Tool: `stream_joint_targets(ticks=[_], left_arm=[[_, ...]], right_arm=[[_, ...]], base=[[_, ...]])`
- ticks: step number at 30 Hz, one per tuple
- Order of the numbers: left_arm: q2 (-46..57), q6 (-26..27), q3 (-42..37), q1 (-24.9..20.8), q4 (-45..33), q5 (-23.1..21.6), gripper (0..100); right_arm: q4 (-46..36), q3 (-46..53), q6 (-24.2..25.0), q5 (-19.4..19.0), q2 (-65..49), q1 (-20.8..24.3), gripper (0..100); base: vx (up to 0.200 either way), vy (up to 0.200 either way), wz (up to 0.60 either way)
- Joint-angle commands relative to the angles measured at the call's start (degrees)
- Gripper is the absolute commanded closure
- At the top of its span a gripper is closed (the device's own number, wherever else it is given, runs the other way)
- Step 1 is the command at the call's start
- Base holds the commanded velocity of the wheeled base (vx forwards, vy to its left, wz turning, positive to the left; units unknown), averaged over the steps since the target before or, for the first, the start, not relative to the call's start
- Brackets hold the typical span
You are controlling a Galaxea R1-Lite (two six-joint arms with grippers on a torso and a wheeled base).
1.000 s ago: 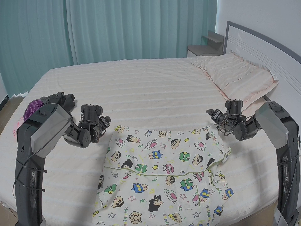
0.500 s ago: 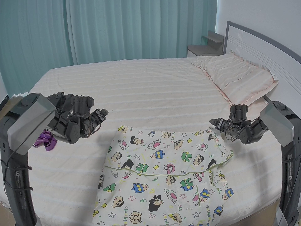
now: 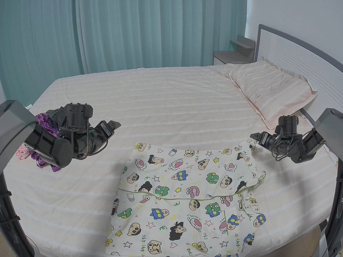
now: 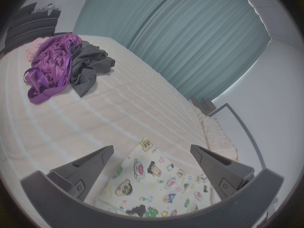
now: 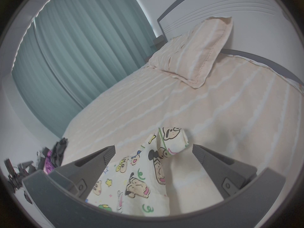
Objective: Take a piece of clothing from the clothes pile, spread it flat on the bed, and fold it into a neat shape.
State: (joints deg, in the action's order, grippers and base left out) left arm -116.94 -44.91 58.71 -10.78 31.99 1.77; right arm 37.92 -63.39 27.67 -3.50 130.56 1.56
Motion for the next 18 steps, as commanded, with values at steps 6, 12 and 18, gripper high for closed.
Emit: stream_joint_targets(ticks=[6,12,18], left_arm=[[17.5,-9.2,-14.9,-0.8,0.0,-4.4,0],[21.5,-12.7,-22.9,-0.8,0.4,-5.0,0],[24.4,-15.6,-27.1,-0.9,0.7,-5.3,0]], right_arm=[[8.6,21.9,5.2,-6.3,-15.3,-7.6,0],[16.7,36.5,6.3,-10.9,-18.0,-5.3,0],[20.3,42.1,3.5,-12.2,-16.0,-3.8,0]], base=[[0.000,0.000,0.00],[0.000,0.000,0.00],[0.000,0.000,0.00]])
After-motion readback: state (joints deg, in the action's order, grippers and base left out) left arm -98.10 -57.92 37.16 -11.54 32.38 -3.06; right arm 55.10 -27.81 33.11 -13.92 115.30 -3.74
